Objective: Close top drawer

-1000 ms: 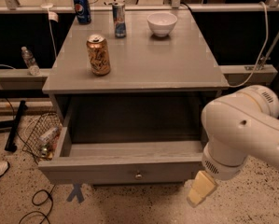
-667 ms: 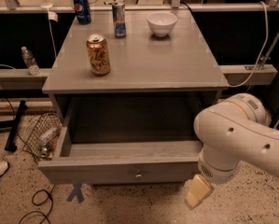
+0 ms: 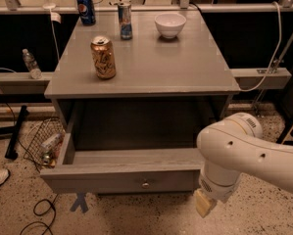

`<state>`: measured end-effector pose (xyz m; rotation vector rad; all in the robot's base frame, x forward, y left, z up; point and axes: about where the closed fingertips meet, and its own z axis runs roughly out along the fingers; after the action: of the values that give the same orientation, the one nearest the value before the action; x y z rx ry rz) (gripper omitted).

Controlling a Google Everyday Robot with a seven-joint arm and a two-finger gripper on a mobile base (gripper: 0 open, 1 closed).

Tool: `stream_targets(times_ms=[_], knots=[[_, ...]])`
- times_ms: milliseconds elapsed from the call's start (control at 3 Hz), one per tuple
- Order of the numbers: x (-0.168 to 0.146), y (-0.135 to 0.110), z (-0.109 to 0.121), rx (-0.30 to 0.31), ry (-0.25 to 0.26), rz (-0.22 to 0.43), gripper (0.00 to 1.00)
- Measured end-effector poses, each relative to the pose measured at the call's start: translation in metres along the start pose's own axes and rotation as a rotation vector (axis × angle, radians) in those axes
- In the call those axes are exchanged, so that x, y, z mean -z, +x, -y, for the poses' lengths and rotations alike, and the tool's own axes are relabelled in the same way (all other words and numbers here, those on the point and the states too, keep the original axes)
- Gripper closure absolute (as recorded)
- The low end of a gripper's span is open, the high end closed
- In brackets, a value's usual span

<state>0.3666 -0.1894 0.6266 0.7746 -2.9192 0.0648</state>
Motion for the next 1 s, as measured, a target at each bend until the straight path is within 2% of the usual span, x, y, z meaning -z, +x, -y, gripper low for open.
stream_targets(times_ms=[333,667,1000], knots=[[-0.009,-0.01,-0.005,-0.012,-0.029,0.061,0.72],[-0.01,-0.022,-0.004,-0.007,-0.051,0.159,0.95],[-0.007,-0.04,-0.004,0.007,-0.072,0.286,1.0]])
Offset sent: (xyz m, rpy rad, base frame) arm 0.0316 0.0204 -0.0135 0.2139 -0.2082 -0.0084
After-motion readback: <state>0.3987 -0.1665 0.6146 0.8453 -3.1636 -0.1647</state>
